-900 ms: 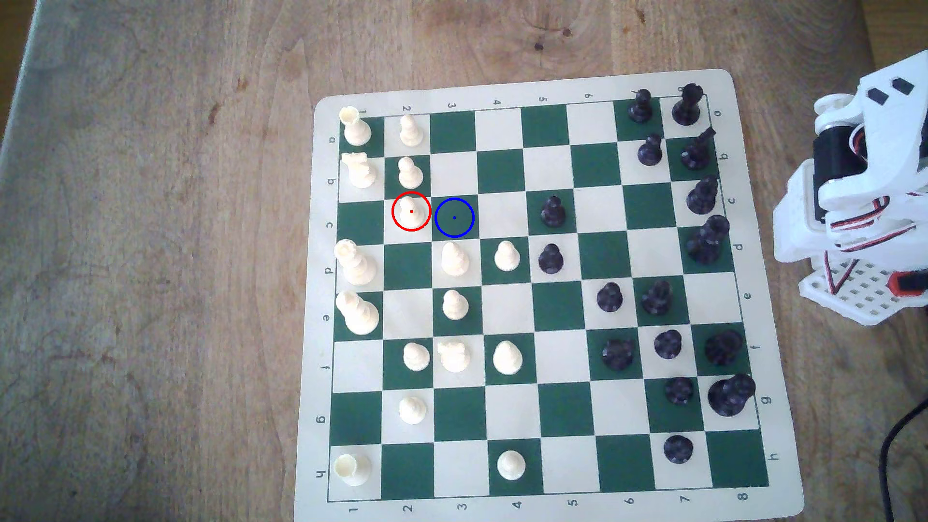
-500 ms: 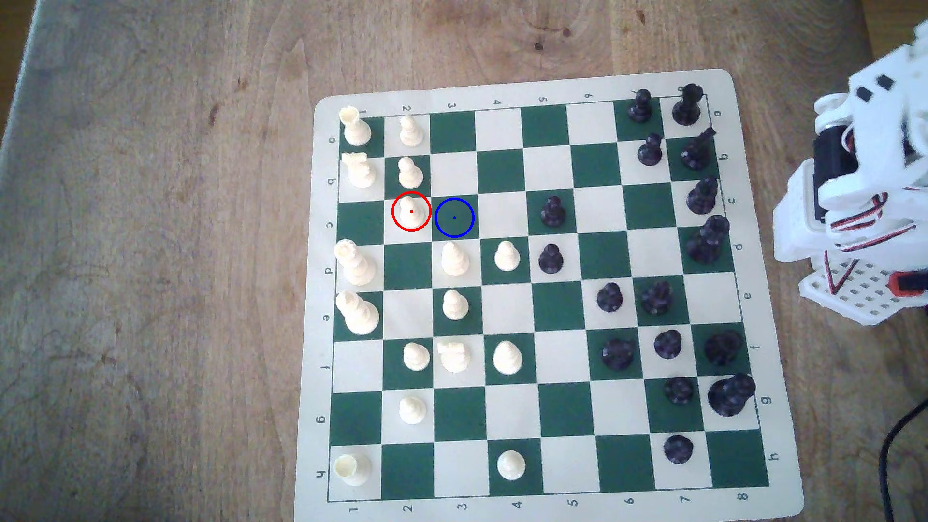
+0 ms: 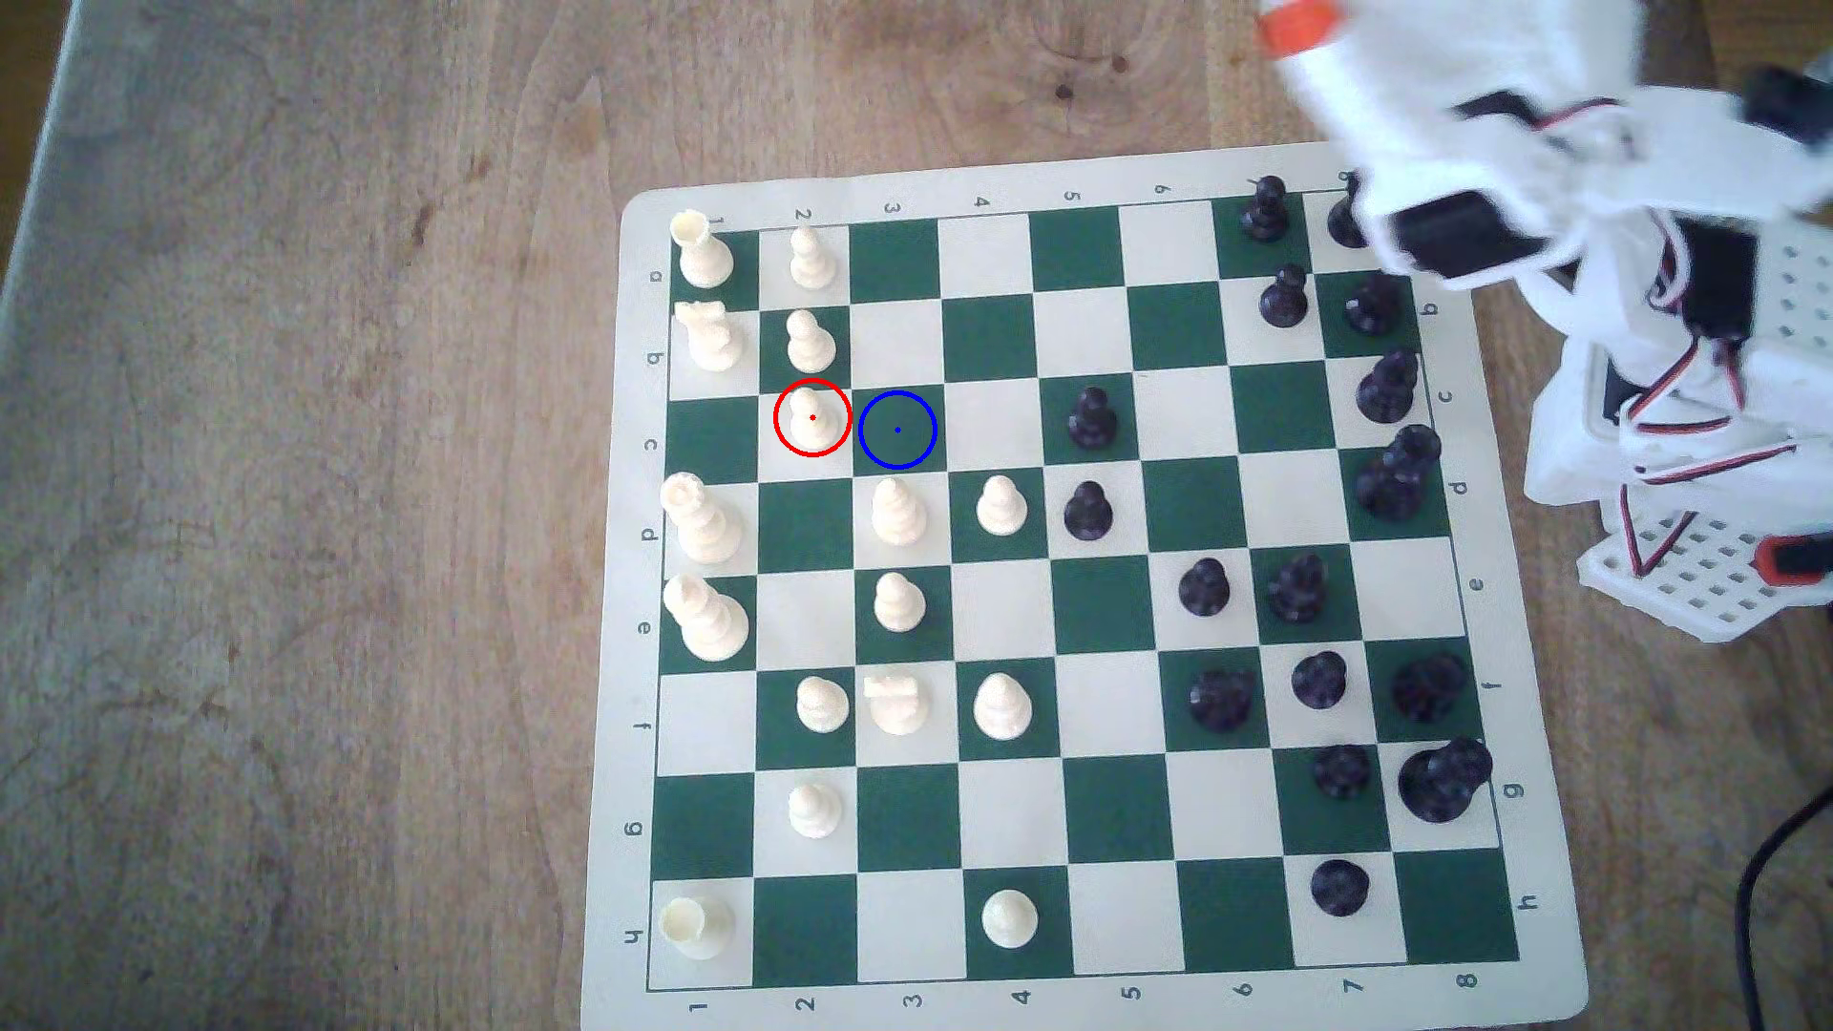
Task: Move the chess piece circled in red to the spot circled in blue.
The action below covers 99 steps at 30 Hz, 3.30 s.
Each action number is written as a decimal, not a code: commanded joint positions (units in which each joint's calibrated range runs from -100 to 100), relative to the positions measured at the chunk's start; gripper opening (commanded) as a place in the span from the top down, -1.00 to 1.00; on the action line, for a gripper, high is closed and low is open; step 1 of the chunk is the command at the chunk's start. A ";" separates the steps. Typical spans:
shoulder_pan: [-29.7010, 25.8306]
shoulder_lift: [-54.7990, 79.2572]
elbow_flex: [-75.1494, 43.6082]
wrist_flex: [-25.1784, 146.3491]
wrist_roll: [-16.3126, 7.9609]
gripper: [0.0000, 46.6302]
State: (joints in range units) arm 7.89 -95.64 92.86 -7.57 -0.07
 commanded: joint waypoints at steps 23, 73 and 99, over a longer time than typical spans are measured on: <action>-7.70 69.67 -70.47 48.68 -6.25 0.98; -5.43 113.13 -98.39 49.17 -3.71 0.33; -6.05 118.56 -104.56 51.39 -3.91 0.70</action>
State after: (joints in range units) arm 2.14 25.26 -6.46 43.35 -3.83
